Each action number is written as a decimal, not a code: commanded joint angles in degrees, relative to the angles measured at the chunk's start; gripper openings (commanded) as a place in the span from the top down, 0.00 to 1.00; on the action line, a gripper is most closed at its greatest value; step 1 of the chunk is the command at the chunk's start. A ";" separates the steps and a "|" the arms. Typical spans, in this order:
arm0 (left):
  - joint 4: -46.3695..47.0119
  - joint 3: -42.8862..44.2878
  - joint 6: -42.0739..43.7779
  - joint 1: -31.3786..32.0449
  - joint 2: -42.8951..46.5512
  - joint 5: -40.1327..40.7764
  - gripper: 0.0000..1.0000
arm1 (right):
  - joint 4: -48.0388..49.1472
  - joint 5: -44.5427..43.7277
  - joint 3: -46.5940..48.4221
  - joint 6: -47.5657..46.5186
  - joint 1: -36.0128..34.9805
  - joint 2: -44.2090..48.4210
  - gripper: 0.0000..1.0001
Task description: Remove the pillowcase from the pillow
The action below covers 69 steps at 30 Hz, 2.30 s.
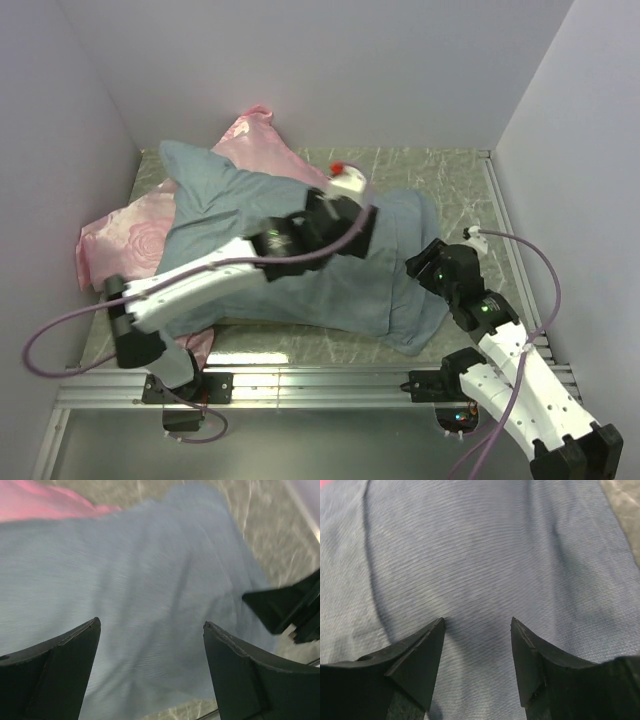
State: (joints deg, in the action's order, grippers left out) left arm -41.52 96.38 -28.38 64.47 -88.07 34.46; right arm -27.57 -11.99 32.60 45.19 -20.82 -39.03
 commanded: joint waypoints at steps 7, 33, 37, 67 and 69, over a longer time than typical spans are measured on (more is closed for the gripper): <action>0.21 10.05 -2.65 9.01 -17.91 10.01 0.08 | 1.21 9.60 -2.10 -0.01 11.66 6.86 0.30; -4.80 8.04 -8.00 8.13 -20.83 15.29 1.00 | 5.86 27.01 -2.54 -6.60 18.18 4.93 0.28; -6.11 5.58 -9.67 7.87 -16.88 16.43 1.00 | 7.53 27.64 -2.19 -7.39 16.17 3.78 0.28; 0.30 -10.42 -10.29 1.98 -4.74 9.31 1.00 | -5.21 0.38 1.42 -6.34 9.81 1.85 0.61; 0.65 -11.82 -10.47 1.72 -4.13 9.14 1.00 | -4.33 1.27 0.98 -5.47 12.81 0.28 0.65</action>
State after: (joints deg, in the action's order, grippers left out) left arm -40.56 86.21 -38.65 67.00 -95.18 43.53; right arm -30.37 -9.63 34.68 39.90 -11.79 -38.26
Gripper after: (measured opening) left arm 0.012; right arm 0.366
